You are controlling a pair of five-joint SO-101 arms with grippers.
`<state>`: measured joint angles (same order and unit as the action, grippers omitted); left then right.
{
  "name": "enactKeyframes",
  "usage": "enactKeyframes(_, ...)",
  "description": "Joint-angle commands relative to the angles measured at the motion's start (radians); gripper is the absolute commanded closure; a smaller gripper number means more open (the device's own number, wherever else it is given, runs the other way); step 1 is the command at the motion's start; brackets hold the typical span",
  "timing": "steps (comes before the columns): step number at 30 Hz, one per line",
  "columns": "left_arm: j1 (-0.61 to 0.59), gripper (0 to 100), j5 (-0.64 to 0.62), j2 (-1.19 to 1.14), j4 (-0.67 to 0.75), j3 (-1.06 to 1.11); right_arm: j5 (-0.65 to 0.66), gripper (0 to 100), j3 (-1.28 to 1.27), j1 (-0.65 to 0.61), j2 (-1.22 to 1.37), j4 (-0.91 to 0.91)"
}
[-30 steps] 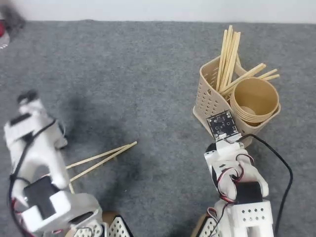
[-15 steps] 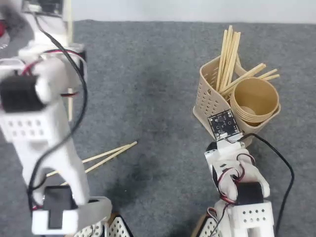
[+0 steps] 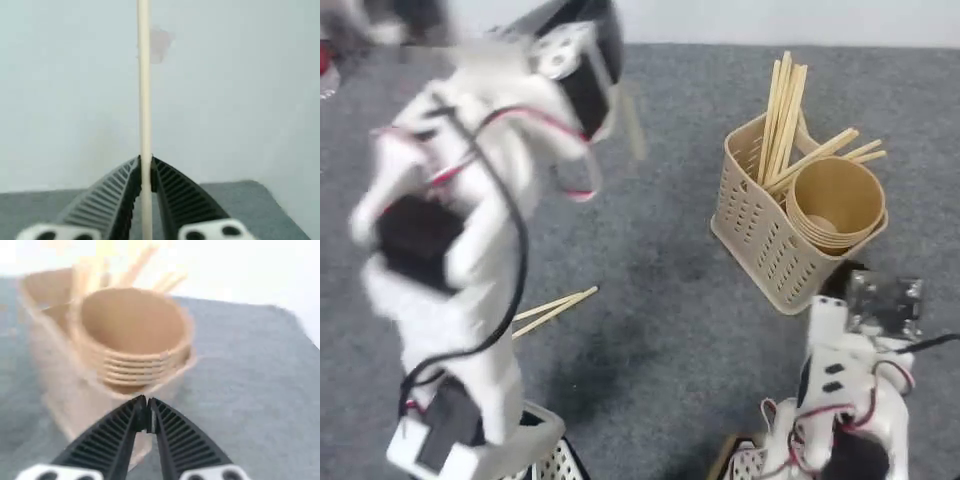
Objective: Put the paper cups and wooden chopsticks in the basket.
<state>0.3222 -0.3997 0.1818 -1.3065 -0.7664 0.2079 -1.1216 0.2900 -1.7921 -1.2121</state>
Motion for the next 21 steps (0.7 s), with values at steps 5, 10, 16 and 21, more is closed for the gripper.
enactKeyframes(5, 0.15, 99, -0.009, -0.031, 0.44, 0.328, 0.002, 99.1, -0.16, 0.14, -0.024, 0.131)
enactKeyframes(10, 0.189, 99, -0.009, -0.035, 0.807, 0.613, -0.023, 99.1, -0.158, 0.145, -0.024, 0.134)
enactKeyframes(16, 0.198, 99, 0.026, -0.035, 1.283, 1.036, -0.023, 99.1, -0.158, 0.145, -0.024, 0.148)
enactKeyframes(21, 0.206, 98, 0.025, -0.028, 1.468, 1.216, -0.023, 99.1, -0.164, 0.143, -0.024, 0.168)
